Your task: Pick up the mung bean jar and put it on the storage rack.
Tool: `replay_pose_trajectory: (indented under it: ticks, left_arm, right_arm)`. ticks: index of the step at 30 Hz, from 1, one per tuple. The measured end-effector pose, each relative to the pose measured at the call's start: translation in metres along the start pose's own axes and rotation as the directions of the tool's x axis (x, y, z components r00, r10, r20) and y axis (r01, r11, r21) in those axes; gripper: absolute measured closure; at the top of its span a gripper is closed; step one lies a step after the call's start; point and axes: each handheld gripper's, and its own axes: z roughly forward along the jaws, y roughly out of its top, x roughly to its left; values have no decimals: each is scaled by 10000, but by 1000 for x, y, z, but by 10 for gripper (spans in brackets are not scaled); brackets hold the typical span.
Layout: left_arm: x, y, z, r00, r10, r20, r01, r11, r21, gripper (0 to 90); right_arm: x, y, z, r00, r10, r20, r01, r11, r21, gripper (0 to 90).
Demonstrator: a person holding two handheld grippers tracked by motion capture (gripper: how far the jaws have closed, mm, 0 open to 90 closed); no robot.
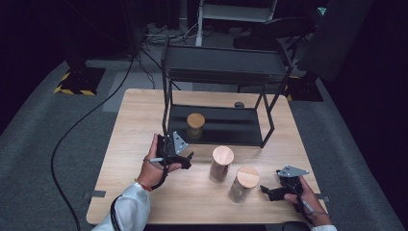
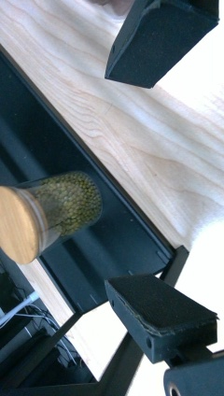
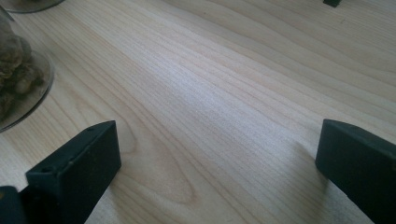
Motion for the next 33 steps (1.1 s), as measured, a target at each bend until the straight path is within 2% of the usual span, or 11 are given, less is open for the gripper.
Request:
replay_pose_trajectory:
  ticks: [3,18,26,29,33]
  left_arm:
    - [-5,-5,-2,9996,257,-124,-255,9996,95,28]
    - [-13,-29,-13,9968,742,-280,-729,9963,463,27]
    - [-22,-44,-16,9916,1154,-591,-1096,9895,940,28]
    - [-23,-48,-18,9903,1232,-638,-1158,9874,1081,29]
    - [-23,-55,-20,9915,1131,-645,-1049,9874,1185,28]
  right_arm:
    - [0,0,0,10000,0,-1,0,10000,1,0]
    - [0,0,0,10000,1,1,-1,10000,0,0]
    - [0,0,0,10000,-2,2,2,10000,-1,0]
    - [0,0,0,10000,-1,1,1,10000,2,0]
    - [0,0,0,10000,1,2,-1,10000,2,0]
